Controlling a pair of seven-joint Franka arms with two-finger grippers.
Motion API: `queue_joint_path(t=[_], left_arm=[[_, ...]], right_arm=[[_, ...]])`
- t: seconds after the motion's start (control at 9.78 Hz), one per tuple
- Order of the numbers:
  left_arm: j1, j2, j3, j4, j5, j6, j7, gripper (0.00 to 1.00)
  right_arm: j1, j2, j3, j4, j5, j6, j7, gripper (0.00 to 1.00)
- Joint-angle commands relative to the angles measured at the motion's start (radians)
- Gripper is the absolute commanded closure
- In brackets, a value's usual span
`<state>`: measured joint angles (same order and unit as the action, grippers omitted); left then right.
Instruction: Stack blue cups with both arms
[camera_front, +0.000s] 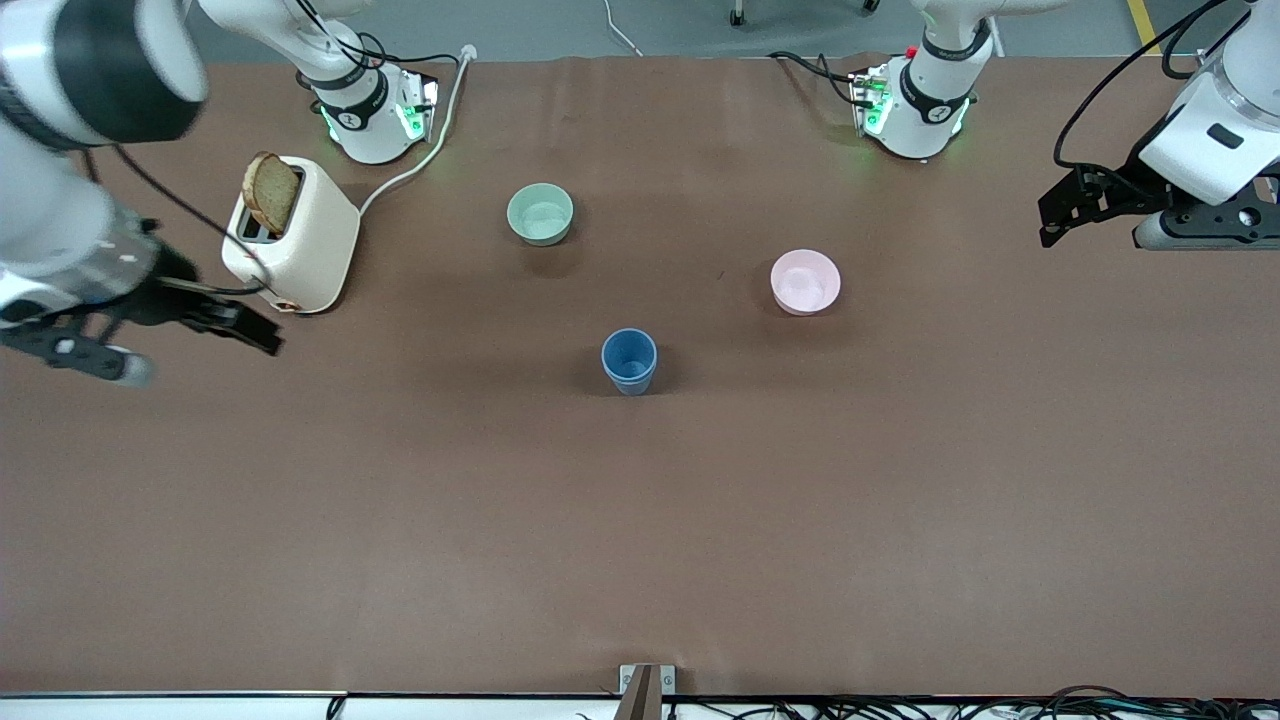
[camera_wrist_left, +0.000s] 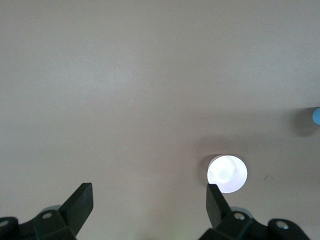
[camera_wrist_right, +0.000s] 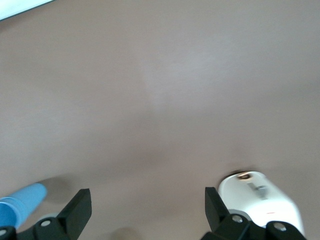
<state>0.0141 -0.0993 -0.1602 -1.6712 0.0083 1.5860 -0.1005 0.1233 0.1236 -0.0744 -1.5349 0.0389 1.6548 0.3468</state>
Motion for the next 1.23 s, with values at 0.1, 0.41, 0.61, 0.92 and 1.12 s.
queue_joint_path(t=[0.1,0.41,0.61,0.92,1.12], left_arm=[[0.004,0.007,-0.007,-0.019,-0.004,0.005,-0.005,0.00],[0.006,-0.003,-0.007,-0.012,-0.002,0.000,-0.005,0.00],[0.007,-0.005,-0.001,0.001,-0.002,-0.021,0.015,0.00],[0.009,0.007,0.002,0.036,-0.002,-0.021,0.010,0.00],[0.006,0.020,0.002,0.051,-0.001,-0.023,0.010,0.00]], right_arm=[[-0.218,-0.073,0.025,-0.027,-0.004,-0.056,-0.251,0.00],[-0.228,-0.068,0.031,0.106,-0.068,-0.169,-0.252,0.00],[-0.217,-0.067,0.036,0.108,-0.059,-0.184,-0.256,0.00],[-0.195,-0.065,0.030,0.099,-0.057,-0.171,-0.322,0.00],[-0.197,-0.065,0.028,0.098,-0.053,-0.173,-0.328,0.00]])
